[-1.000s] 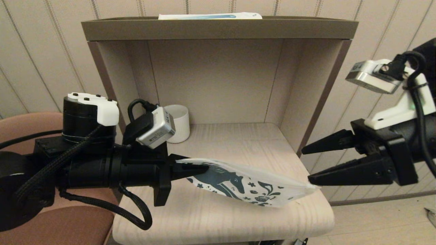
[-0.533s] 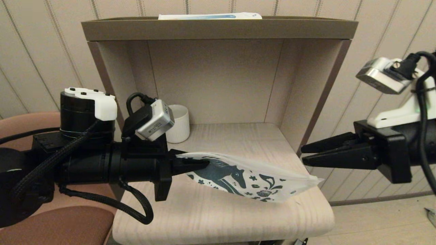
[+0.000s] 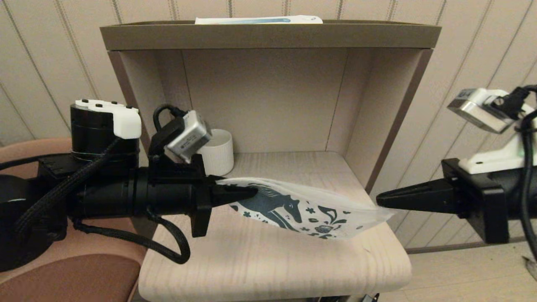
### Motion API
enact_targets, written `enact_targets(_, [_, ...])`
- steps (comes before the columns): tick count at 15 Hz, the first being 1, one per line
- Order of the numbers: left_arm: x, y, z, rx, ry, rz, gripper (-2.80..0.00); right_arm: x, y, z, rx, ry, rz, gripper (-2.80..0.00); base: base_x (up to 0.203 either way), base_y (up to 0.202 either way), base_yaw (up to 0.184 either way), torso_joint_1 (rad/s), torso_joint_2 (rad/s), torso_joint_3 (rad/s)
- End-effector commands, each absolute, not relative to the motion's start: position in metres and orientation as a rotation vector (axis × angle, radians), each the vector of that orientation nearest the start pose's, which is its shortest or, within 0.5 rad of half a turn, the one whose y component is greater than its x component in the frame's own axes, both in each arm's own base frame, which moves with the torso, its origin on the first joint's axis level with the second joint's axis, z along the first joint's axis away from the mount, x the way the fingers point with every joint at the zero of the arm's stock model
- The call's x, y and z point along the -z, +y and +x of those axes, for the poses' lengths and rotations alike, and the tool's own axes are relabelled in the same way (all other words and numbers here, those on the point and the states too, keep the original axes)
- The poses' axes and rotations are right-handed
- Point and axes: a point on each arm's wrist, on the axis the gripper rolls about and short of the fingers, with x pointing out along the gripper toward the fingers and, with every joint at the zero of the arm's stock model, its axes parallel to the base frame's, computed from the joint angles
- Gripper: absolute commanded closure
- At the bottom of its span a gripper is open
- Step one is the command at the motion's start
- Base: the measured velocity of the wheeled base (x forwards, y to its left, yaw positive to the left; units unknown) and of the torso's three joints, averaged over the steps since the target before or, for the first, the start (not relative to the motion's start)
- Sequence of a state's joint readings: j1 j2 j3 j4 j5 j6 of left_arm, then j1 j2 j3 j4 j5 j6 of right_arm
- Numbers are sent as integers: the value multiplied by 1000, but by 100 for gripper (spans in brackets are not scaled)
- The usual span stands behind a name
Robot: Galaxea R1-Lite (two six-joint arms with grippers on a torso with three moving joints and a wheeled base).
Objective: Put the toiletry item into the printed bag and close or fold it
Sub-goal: Hand it to the other hand
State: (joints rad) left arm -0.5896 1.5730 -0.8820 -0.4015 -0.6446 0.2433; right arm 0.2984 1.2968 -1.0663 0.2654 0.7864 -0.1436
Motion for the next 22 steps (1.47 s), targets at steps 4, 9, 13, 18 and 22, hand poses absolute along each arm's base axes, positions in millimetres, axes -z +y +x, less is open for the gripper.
enact_targets(4, [-233,-166,227,1248,177,93,0,-268,55,174,-1024,427,13,-280,0,0,0,0,0,0])
enact_targets(9, [-236,-164,230,1238,174,78,0,-277,44,168,-1008,361,12,-280,0,0,0,0,0,0])
enact_targets(13, [-246,-166,232,1253,206,-15,0,-274,39,161,-1071,321,-18,-280,0,0,0,0,0,0])
enact_targets(18, [-246,-171,239,1249,257,-75,0,-245,43,178,-1221,337,-52,-280,0,0,0,0,0,0])
enact_targets(22, [-237,-171,239,1250,320,-81,0,-231,47,203,-1247,327,-86,-280,0,0,0,0,0,0])
